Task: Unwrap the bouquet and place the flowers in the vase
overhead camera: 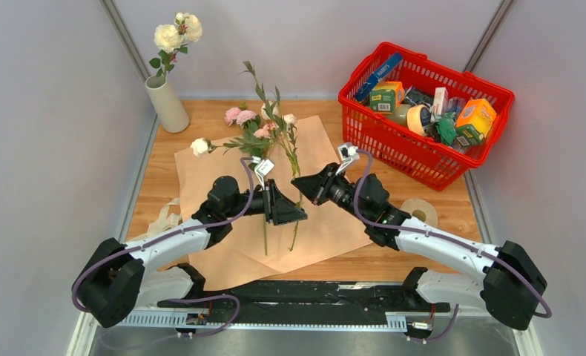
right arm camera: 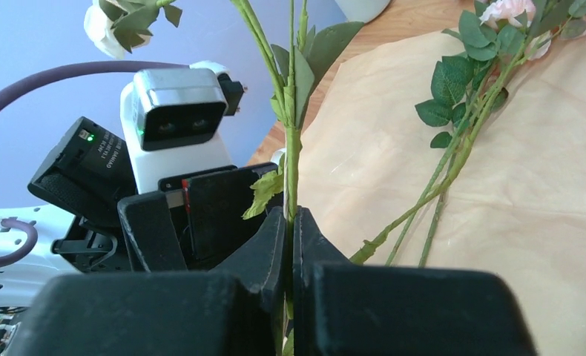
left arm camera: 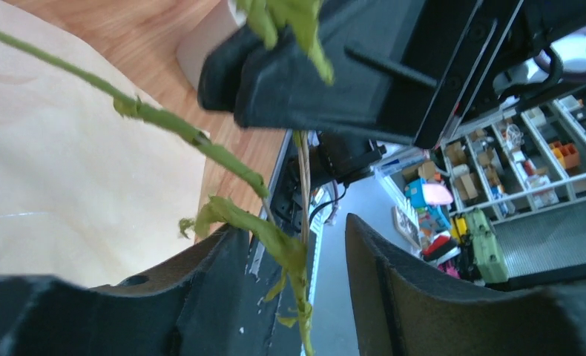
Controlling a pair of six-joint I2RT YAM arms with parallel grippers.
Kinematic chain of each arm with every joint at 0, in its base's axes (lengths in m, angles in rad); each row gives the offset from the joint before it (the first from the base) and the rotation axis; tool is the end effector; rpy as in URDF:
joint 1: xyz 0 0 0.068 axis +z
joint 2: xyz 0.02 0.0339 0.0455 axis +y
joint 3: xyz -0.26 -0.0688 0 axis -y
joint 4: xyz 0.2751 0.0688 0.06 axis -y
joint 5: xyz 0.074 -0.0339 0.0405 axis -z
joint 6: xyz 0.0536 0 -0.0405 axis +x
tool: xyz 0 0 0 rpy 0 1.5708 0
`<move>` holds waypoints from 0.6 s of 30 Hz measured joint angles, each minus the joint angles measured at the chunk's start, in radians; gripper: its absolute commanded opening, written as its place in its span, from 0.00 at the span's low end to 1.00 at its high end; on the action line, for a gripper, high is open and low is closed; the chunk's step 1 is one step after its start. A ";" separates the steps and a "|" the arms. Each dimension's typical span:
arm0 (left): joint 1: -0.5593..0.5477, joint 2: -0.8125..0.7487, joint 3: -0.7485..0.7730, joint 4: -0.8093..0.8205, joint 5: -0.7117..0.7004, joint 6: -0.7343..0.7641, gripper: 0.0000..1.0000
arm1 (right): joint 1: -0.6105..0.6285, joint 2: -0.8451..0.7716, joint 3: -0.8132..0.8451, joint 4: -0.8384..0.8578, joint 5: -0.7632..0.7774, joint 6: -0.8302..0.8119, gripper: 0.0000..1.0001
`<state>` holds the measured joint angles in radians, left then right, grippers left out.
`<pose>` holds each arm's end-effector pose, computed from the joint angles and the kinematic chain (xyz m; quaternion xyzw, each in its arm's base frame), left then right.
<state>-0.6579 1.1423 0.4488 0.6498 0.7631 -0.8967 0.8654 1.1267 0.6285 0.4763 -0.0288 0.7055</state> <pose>0.1946 -0.1972 0.2154 0.1758 0.6963 -0.6418 0.2688 0.1973 0.2341 0.2667 -0.0671 0.7116 0.5017 0.4871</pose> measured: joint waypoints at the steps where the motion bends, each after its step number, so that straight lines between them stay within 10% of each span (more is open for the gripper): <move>1: -0.002 0.003 0.003 0.004 -0.010 -0.003 0.40 | 0.001 0.005 0.000 -0.002 -0.003 0.000 0.10; 6: -0.003 0.004 0.005 0.011 -0.069 -0.010 0.01 | 0.004 0.015 0.008 -0.035 -0.011 0.009 0.40; 12: -0.003 -0.017 0.005 -0.024 -0.151 0.014 0.00 | 0.004 -0.016 0.049 -0.122 -0.002 -0.003 0.78; 18: -0.003 -0.090 0.005 -0.066 -0.238 0.054 0.00 | 0.004 -0.156 0.032 -0.192 -0.008 -0.022 0.84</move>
<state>-0.6605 1.0519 0.4538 0.5842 0.5251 -0.8425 0.8692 0.9707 0.6605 0.2844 -0.0372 0.6834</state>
